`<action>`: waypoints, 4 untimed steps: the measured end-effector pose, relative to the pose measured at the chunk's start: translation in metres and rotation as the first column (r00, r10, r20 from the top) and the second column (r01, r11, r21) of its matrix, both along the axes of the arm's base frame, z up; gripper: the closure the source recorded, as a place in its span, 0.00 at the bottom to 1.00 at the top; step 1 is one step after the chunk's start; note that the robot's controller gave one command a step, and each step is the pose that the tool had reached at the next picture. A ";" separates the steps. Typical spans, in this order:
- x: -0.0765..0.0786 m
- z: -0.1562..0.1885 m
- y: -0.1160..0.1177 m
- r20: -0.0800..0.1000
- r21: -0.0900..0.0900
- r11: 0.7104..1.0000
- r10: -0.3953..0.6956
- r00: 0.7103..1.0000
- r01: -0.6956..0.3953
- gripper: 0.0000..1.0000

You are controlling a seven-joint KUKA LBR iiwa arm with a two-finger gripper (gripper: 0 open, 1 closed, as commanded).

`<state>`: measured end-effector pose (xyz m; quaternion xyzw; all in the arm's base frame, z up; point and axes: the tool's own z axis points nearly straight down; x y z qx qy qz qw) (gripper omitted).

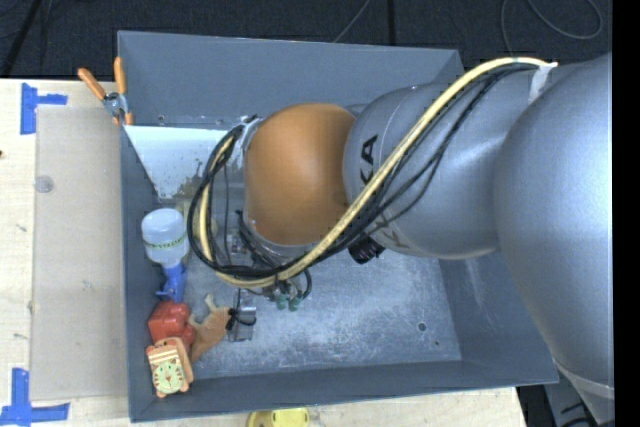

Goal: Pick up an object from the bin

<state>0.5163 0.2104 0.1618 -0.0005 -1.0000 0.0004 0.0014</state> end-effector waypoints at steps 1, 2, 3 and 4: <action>-0.003 0.025 -0.005 -0.007 -0.002 1.000 -0.010 1.000 0.010 0.00; -0.012 0.087 -0.004 -0.008 -0.003 1.000 -0.009 1.000 0.009 0.00; -0.021 0.062 0.013 0.003 0.002 1.000 0.030 1.000 -0.030 0.00; -0.028 0.024 0.013 -0.013 -0.004 0.999 0.035 0.999 -0.035 0.00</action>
Offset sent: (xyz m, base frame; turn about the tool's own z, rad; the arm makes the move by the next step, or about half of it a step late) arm -0.0225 -0.0014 0.1635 0.0060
